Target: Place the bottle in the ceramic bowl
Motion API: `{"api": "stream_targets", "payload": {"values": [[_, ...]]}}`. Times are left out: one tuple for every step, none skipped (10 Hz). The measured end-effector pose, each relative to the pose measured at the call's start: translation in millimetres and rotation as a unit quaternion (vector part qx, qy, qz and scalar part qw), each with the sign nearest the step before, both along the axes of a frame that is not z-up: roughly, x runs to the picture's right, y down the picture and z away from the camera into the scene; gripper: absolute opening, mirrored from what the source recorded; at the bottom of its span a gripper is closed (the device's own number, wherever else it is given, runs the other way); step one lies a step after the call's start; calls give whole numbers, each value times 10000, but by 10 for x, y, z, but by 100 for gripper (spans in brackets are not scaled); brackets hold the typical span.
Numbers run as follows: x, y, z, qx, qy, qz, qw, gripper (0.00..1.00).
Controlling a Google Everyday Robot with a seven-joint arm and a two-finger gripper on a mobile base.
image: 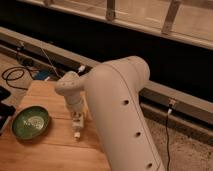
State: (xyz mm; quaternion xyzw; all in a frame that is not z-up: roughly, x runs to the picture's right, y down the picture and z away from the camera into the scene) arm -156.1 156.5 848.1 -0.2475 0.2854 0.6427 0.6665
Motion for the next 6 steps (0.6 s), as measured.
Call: {"api": "stream_targets", "payload": {"values": [[-1, -28, -32, 56, -9, 23, 10000, 1], [-16, -60, -66, 110, -42, 45, 9999, 0], [-32, -98, -88, 170, -84, 58, 9998, 0], [-50, -165, -135, 233, -125, 17, 9996, 0], [-169, -224, -161, 271, -302, -83, 9991, 0], [-296, -272, -180, 297, -459, -165, 9984, 0]]}}
